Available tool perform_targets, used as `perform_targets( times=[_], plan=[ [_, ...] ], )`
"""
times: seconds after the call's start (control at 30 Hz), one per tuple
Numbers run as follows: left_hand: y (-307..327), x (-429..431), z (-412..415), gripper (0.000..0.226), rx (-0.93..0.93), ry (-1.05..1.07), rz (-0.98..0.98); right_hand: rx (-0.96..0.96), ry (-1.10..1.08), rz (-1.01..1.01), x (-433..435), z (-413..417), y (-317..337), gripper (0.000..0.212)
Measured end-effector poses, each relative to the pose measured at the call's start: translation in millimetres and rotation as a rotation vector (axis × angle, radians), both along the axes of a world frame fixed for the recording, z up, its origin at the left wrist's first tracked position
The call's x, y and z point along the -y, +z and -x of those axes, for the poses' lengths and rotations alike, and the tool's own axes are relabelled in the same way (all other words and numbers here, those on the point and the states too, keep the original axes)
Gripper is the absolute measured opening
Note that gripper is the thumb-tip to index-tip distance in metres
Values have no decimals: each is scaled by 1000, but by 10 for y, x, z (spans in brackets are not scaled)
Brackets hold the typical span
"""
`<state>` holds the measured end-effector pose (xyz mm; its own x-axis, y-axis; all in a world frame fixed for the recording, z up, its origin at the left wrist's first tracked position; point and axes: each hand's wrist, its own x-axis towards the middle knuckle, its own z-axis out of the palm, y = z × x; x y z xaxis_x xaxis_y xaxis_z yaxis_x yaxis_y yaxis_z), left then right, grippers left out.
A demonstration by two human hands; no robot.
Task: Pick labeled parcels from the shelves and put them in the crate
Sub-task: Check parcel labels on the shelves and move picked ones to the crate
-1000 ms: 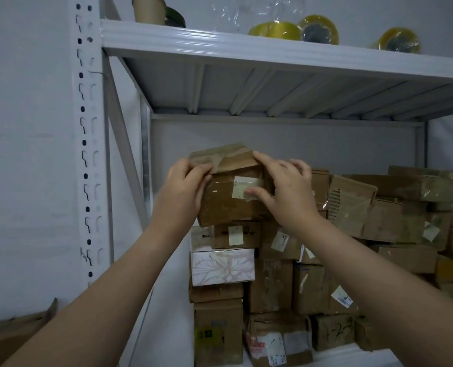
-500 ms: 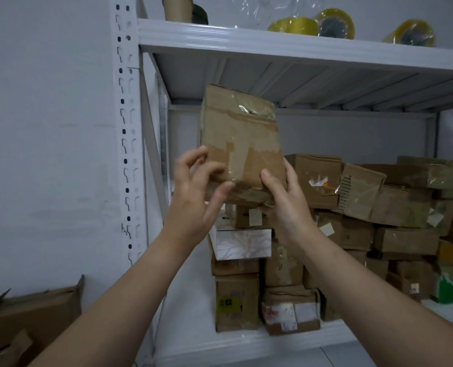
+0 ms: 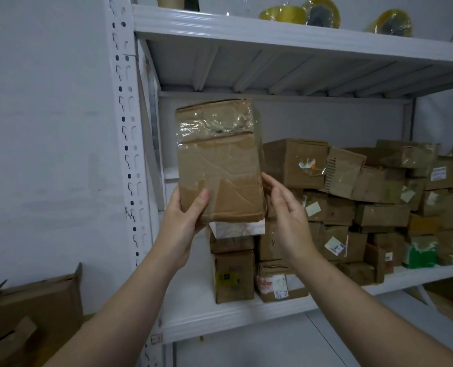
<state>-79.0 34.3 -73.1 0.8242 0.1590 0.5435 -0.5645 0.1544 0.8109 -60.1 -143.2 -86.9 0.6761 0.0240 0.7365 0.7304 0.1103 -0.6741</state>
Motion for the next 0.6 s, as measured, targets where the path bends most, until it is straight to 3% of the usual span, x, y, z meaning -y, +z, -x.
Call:
perform_targets(
  times=[0.1, 0.17, 0.23, 0.3, 0.37, 0.47, 0.53, 0.6],
  plan=[
    [-183, 2, 105, 49, -15, 5, 39, -153, -37, 89, 87, 9, -8, 79],
    [-283, 28, 160, 58, -52, 44, 19, -326, 147, 47, 136, 32, -57, 94],
    [-380, 90, 182, 51, -57, 219, -117, -386, 253, -44, 170, 96, -125, 76],
    [-434, 175, 207, 35, 2, 483, -343, -304, 187, -70, 186, 160, -203, 53],
    [-417, 337, 306, 31, 37, 523, -400, -198, 62, -70, 178, 227, -280, 41],
    [-287, 638, 574, 78, -47, 217, -264, -99, -125, -59, 130, 293, -387, 57],
    [-274, 783, 611, 115, -112, 231, -250, 21, -317, 66, 108, 344, -493, 69],
    [-243, 837, 604, 133, -178, 321, -222, 173, -430, 215, 109, 399, -600, 73]
  ],
)
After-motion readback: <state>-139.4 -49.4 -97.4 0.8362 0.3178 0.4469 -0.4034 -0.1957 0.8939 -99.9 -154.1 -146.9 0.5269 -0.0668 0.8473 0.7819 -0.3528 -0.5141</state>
